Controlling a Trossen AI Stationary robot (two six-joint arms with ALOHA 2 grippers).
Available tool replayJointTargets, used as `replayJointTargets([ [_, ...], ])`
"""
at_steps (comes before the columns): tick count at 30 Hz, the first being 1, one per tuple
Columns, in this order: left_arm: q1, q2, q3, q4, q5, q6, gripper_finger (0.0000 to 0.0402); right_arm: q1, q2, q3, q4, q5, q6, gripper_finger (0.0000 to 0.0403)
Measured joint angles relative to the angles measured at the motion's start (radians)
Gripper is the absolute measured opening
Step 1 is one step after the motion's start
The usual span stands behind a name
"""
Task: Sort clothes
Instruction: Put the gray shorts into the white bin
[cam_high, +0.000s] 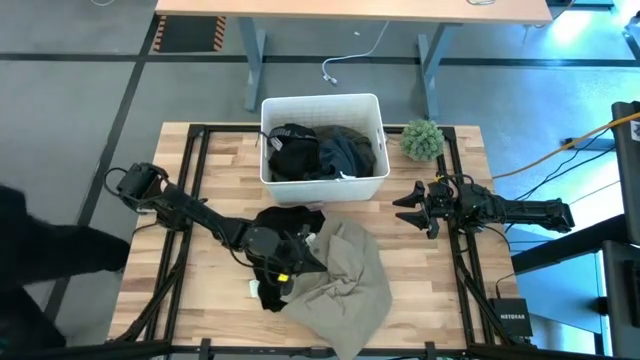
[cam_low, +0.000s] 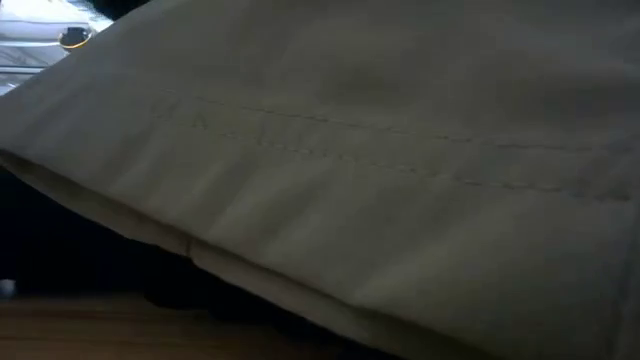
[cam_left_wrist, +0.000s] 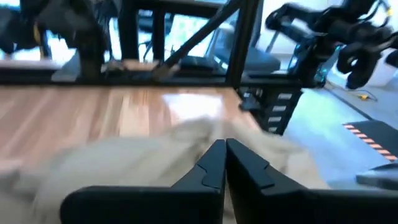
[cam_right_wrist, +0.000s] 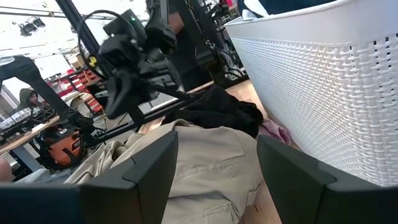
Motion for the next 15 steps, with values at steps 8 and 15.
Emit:
replayJointTargets([
  [8, 0.013, -0.015, 0.049, -0.043, -0.002, 0.074, 0.0016, 0.000, 0.000, 0.000, 0.000, 0.000, 0.000, 0.0237],
  [15, 0.032, -0.017, 0.089, -0.125, 0.002, 0.118, 0.0070, 0.000, 0.000, 0.000, 0.000, 0.000, 0.000, 0.0237],
])
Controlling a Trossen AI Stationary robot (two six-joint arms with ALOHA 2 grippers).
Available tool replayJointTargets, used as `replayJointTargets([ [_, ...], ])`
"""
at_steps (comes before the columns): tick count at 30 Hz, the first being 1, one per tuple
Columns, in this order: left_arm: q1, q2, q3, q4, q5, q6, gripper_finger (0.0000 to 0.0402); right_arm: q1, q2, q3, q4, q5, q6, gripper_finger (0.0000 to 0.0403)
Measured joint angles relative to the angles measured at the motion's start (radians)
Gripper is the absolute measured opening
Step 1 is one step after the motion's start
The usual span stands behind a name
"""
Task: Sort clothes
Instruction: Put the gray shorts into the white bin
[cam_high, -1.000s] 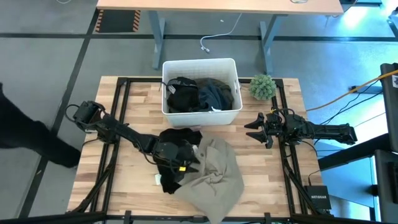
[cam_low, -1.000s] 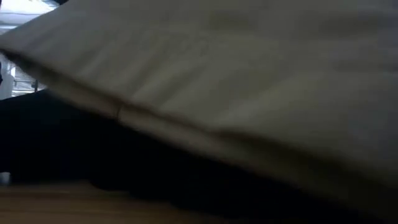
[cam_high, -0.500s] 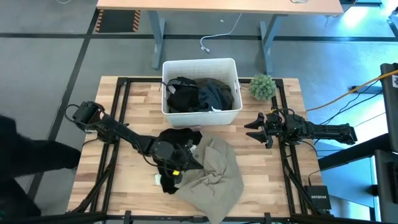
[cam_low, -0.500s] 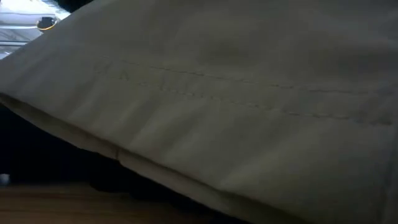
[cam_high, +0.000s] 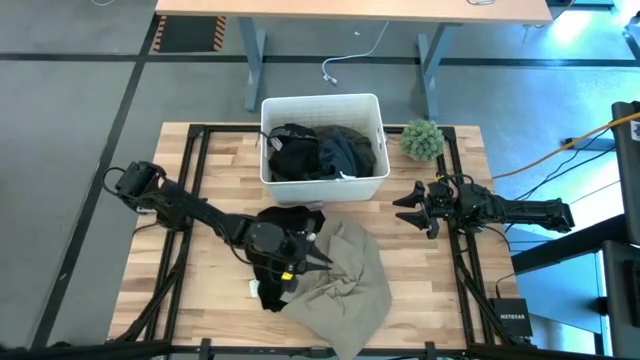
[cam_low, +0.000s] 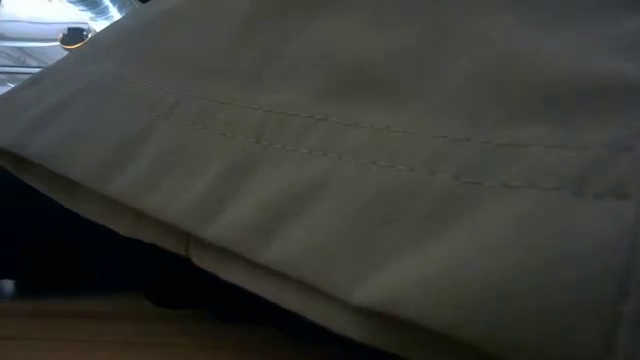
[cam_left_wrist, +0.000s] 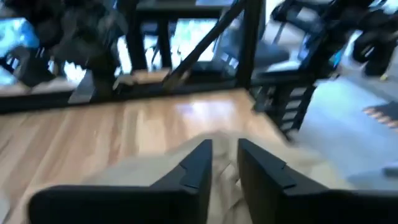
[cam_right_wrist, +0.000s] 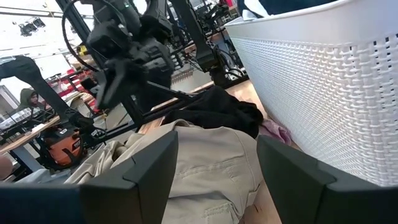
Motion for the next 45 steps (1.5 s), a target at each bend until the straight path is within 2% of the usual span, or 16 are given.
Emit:
replayJointTargets([
  [6, 0.013, 0.001, 0.013, -0.132, -0.002, -0.021, 0.0157, 0.000, 0.000, 0.000, 0.000, 0.000, 0.000, 0.0237],
  [12, 0.031, 0.063, 0.013, -0.085, 0.000, -0.020, 0.0223, 0.000, 0.000, 0.000, 0.000, 0.000, 0.000, 0.0237],
  [16, 0.048, 0.123, 0.013, -0.112, 0.000, -0.024, 0.0242, 0.000, 0.000, 0.000, 0.000, 0.000, 0.000, 0.0237],
  [22, 0.066, 0.187, 0.015, -0.150, 0.000, -0.060, 0.0249, 0.000, 0.000, 0.000, 0.000, 0.000, 0.000, 0.0237],
  [27, 0.070, 0.208, 0.016, -0.190, 0.000, 0.013, 0.0240, 0.000, 0.000, 0.000, 0.000, 0.000, 0.000, 0.0237],
  [30, 0.070, 0.208, 0.016, -0.193, -0.009, 0.052, 0.0215, 0.000, 0.000, 0.000, 0.000, 0.000, 0.000, 0.0237],
  [33, 0.062, 0.208, 0.016, -0.195, -0.061, 0.059, 0.0165, 0.000, 0.000, 0.000, 0.000, 0.000, 0.000, 0.0237],
  [39, 0.052, 0.201, 0.012, -0.169, -0.161, 0.079, 0.0032, 0.000, 0.000, 0.000, 0.000, 0.000, 0.000, 0.0237],
  [45, 0.011, 0.146, 0.023, -0.046, -0.258, 0.178, 0.0033, 0.000, 0.000, 0.000, -0.001, 0.000, 0.000, 0.0237],
])
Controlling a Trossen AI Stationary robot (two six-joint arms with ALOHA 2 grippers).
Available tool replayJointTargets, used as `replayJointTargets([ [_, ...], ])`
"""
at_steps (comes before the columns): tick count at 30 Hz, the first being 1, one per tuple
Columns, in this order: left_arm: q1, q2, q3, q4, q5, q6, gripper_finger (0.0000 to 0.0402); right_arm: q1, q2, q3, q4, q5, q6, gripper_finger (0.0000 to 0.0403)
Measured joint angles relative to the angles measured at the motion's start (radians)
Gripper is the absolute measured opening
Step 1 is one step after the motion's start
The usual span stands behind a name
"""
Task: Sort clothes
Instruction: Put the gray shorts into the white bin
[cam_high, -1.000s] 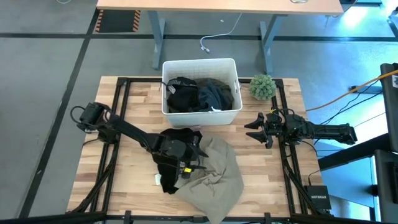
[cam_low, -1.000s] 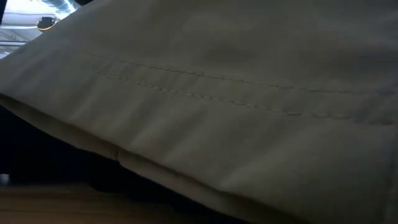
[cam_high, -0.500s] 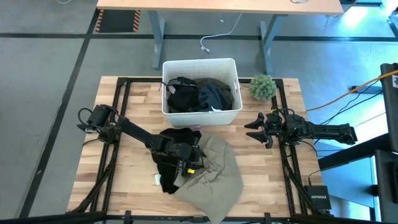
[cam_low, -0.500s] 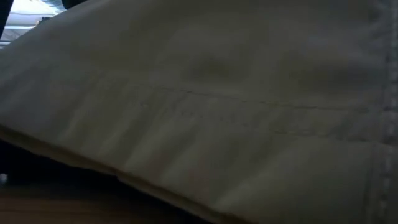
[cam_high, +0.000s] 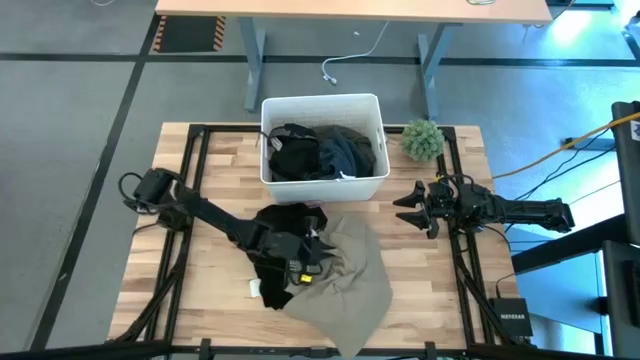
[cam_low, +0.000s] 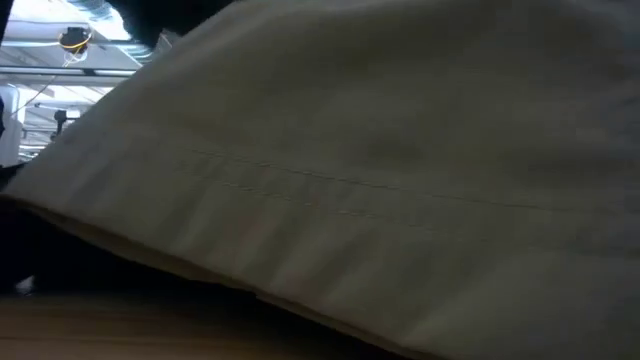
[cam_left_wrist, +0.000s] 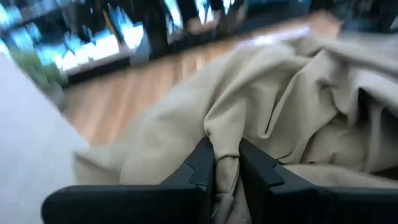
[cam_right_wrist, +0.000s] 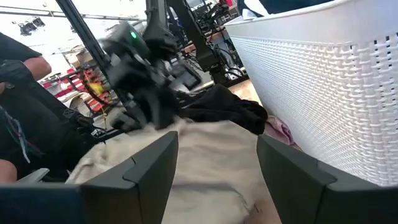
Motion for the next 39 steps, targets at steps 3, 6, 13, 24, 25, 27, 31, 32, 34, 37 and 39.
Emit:
replayJointTargets([
  [3, -0.007, -0.037, 0.026, 0.010, 0.001, 0.040, 0.0033, 0.000, 0.000, 0.000, 0.000, 0.000, 0.000, 0.0237],
  [6, -0.013, -0.078, 0.047, 0.014, 0.000, 0.076, 0.0031, 0.000, 0.000, 0.000, 0.000, 0.000, 0.000, 0.0237],
  [13, -0.017, -0.191, 0.108, 0.055, 0.003, 0.143, 0.0035, 0.000, 0.000, 0.000, 0.001, 0.000, 0.000, 0.0237],
  [24, 0.119, -0.378, 0.283, 0.061, -0.066, 0.366, 0.0037, 0.000, 0.000, 0.000, 0.001, 0.000, 0.000, 0.0237],
  [25, 0.144, -0.392, 0.301, 0.063, -0.068, 0.380, 0.0037, 0.000, 0.000, 0.000, 0.000, 0.000, 0.000, 0.0237],
  [27, 0.193, -0.419, 0.330, 0.063, -0.068, 0.387, 0.0033, 0.000, 0.000, 0.000, 0.001, 0.000, 0.000, 0.0237],
  [31, 0.302, -0.452, 0.374, 0.063, -0.046, 0.390, 0.0031, 0.000, 0.000, 0.000, 0.002, 0.000, 0.000, 0.0237],
  [32, 0.330, -0.456, 0.383, 0.063, -0.032, 0.393, 0.0031, 0.000, 0.000, 0.000, 0.001, 0.000, 0.000, 0.0237],
  [34, 0.389, -0.457, 0.407, 0.079, -0.005, 0.417, 0.0032, 0.000, 0.000, 0.000, 0.001, 0.000, 0.000, 0.0237],
  [37, 0.475, -0.457, 0.452, 0.089, 0.004, 0.413, 0.0035, 0.000, 0.000, 0.000, 0.001, 0.000, 0.000, 0.0237],
  [39, 0.534, -0.460, 0.472, 0.096, 0.003, 0.389, 0.0033, 0.000, 0.000, 0.000, 0.001, 0.000, 0.000, 0.0237],
])
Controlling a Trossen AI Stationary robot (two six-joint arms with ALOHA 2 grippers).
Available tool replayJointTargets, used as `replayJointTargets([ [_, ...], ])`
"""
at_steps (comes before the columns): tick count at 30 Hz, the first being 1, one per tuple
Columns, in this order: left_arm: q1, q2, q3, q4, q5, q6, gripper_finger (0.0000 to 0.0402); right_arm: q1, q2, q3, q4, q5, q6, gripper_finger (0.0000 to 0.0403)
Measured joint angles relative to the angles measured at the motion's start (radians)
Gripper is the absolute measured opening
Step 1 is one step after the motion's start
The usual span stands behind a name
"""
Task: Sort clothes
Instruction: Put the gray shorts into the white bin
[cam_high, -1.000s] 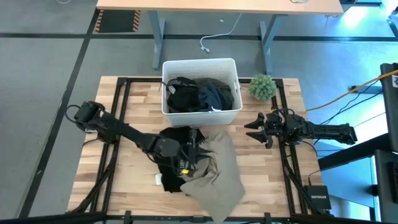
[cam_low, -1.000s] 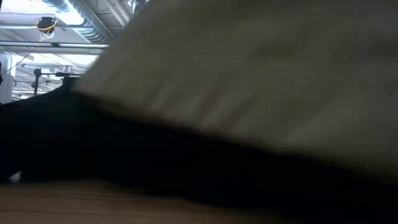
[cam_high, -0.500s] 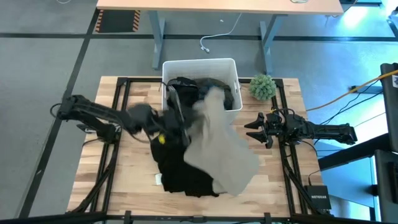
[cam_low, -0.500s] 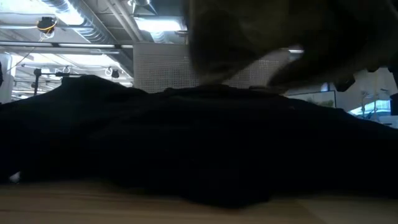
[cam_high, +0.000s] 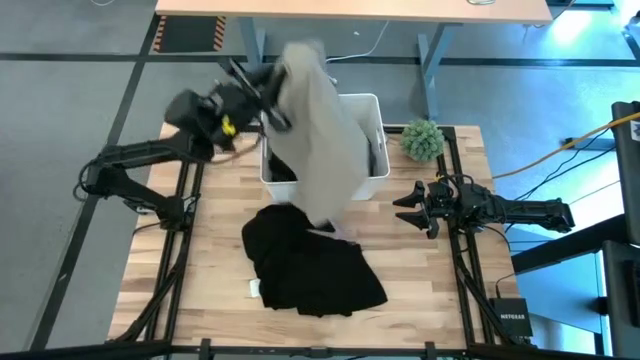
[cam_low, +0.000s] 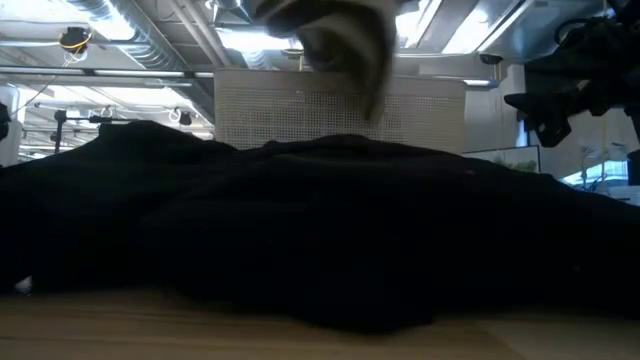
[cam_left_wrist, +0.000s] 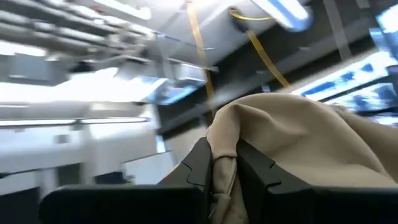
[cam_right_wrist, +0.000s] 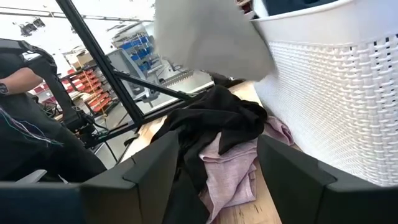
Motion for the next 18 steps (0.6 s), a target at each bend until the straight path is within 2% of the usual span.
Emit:
replayJointTargets([
  [5, 0.150, 0.001, 0.007, -0.056, -0.001, -0.093, 0.0031, 0.000, 0.000, 0.000, -0.001, 0.000, 0.000, 0.0237],
  [12, 0.290, 0.041, -0.027, -0.350, 0.000, -0.313, 0.0034, 0.000, 0.000, 0.000, -0.001, 0.000, 0.000, 0.0237],
  [18, 0.322, 0.155, -0.034, -0.602, 0.167, -0.462, 0.0046, 0.000, 0.000, 0.000, 0.000, 0.000, 0.000, 0.0237],
])
